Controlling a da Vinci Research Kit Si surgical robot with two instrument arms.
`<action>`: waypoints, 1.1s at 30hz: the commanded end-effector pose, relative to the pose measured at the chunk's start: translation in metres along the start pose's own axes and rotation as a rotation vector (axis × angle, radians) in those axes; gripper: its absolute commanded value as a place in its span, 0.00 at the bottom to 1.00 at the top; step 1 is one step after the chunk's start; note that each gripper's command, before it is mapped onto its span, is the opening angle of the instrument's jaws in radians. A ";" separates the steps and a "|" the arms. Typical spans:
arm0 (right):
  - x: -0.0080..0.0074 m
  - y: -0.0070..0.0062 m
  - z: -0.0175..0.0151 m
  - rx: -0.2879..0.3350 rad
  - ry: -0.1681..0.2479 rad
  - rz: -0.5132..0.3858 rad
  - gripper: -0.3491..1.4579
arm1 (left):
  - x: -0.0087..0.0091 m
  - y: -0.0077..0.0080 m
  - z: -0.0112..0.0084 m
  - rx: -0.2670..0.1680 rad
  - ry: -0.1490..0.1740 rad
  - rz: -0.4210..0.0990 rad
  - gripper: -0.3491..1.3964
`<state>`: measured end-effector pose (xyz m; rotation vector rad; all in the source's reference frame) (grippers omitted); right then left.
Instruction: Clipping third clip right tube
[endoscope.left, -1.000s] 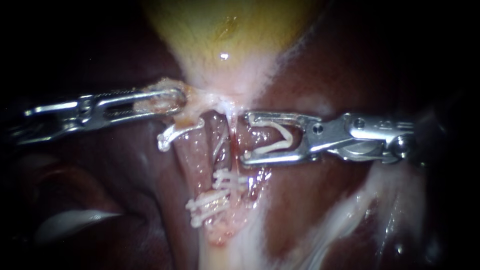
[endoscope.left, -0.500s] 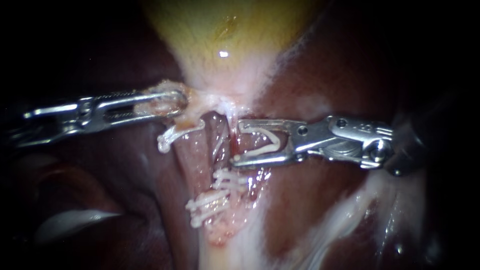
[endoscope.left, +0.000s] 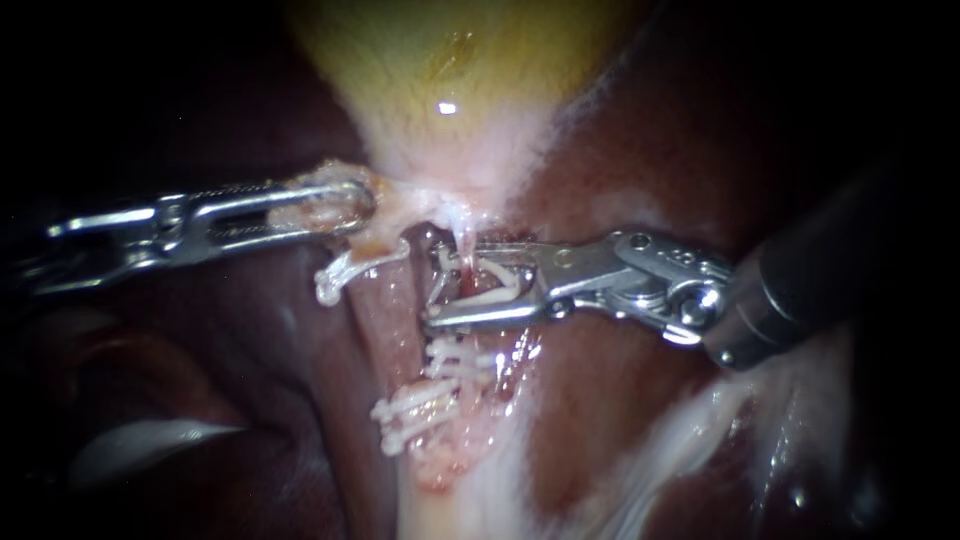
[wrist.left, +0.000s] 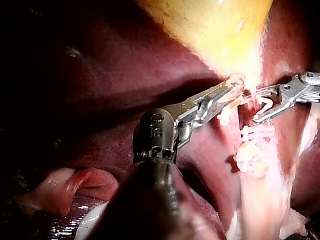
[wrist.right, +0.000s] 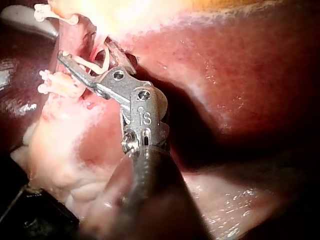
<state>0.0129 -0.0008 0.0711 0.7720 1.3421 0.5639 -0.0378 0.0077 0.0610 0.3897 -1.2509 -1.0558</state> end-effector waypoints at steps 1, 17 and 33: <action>0.0001 0.0000 0.0000 0.013 0.019 0.015 0.47 | 0.0000 0.0001 0.0000 0.000 0.000 0.000 0.00; 0.0007 -0.0009 0.0003 0.140 0.122 0.135 0.47 | 0.0001 0.0003 0.0000 0.002 0.000 0.000 0.00; 0.0011 -0.0020 0.0006 0.154 0.118 0.189 0.43 | 0.0001 0.0004 0.0000 0.003 0.001 0.001 0.00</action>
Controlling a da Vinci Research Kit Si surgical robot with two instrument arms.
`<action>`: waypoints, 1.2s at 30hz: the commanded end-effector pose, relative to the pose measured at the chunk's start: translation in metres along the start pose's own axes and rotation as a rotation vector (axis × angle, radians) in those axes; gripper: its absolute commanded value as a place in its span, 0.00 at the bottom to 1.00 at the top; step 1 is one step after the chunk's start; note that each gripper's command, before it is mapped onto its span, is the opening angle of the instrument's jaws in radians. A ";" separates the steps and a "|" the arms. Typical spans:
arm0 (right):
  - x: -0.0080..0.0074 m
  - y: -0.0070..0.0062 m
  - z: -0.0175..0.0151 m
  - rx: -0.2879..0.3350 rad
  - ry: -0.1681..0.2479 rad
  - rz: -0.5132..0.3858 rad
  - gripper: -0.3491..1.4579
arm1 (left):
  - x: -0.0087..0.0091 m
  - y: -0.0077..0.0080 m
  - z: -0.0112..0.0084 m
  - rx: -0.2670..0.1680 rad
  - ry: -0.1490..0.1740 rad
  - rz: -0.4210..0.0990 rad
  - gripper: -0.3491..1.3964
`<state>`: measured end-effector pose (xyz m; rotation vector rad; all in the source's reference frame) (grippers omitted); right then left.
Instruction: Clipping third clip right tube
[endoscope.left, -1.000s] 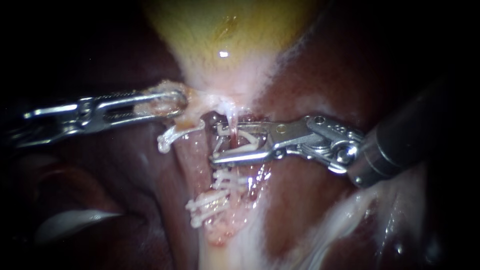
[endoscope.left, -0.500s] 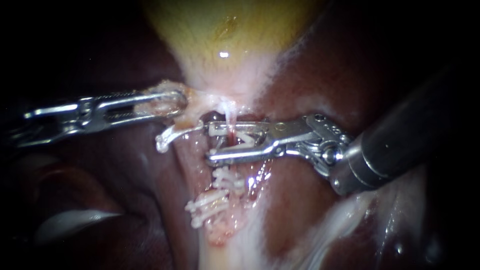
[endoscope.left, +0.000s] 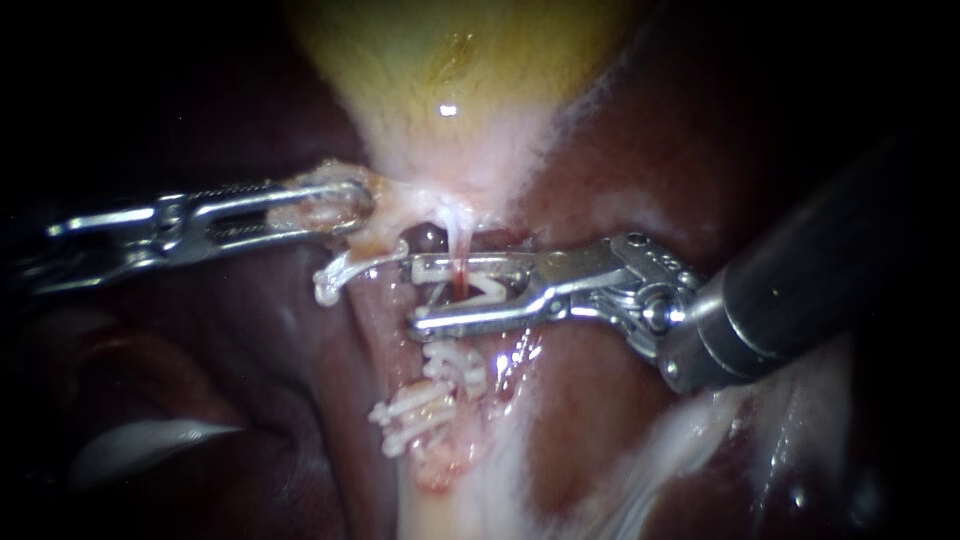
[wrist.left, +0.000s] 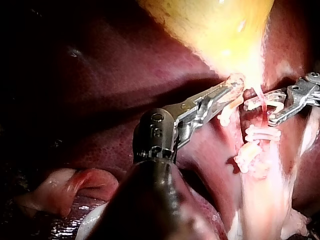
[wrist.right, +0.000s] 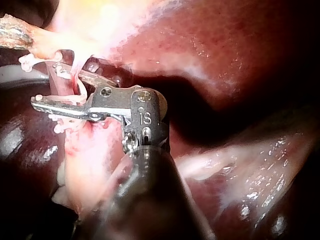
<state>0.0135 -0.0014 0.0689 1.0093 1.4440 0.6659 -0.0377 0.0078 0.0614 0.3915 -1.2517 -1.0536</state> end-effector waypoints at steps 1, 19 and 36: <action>0.0000 0.0000 0.0000 -0.001 0.000 0.005 0.43 | 0.0000 0.0000 0.0000 0.000 0.000 0.000 0.00; 0.0009 -0.0002 -0.0014 -0.035 0.016 0.033 0.00 | 0.0000 0.0000 -0.0001 0.001 0.000 0.000 0.00; 0.0005 -0.0002 -0.0013 -0.079 -0.059 -0.007 0.00 | 0.0000 0.0000 -0.0001 0.001 0.000 0.000 0.00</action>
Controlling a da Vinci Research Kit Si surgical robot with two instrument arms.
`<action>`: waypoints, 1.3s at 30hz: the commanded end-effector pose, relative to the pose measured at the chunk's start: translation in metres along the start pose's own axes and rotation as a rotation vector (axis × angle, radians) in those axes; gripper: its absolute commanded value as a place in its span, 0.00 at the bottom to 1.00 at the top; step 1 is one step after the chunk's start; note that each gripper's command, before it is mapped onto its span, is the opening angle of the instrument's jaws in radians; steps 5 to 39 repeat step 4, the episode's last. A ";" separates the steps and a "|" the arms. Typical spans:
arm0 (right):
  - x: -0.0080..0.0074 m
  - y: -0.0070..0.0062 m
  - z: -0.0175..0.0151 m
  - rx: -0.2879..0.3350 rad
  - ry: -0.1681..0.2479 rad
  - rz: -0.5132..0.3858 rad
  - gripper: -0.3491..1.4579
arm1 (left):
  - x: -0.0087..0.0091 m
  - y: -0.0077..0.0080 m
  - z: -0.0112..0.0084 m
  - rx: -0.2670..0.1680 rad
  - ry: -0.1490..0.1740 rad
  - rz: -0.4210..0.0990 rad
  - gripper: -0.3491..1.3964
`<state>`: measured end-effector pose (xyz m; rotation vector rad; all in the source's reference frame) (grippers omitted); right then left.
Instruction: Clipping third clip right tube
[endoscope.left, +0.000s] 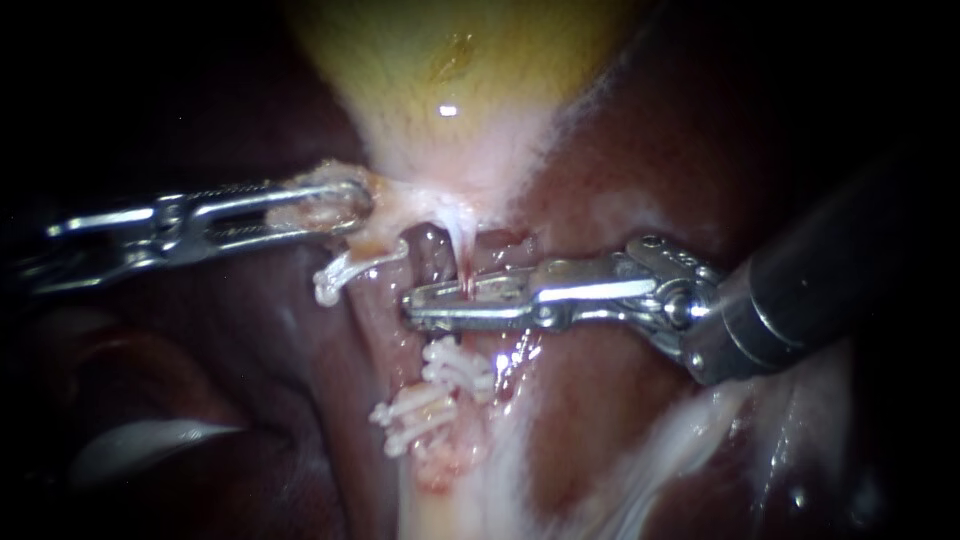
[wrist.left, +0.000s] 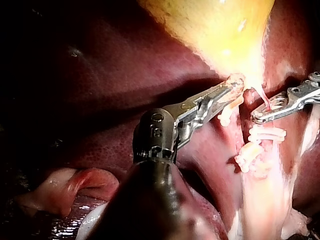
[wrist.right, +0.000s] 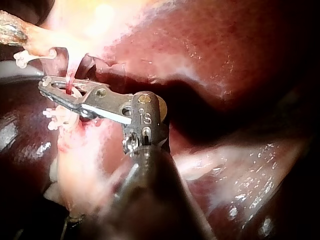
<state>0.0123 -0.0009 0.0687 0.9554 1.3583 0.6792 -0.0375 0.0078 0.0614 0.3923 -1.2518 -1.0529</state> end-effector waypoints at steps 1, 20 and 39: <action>0.0001 0.0000 -0.0001 0.000 0.000 -0.002 0.00 | 0.0000 0.0000 0.0000 0.000 0.000 0.000 0.00; 0.0001 0.0000 -0.0001 0.000 0.000 -0.001 0.00 | 0.0000 0.0000 0.0000 0.000 0.000 0.000 0.00; 0.0001 0.0000 -0.0001 0.000 0.000 -0.001 0.00 | 0.0000 0.0000 0.0000 0.000 0.000 0.000 0.00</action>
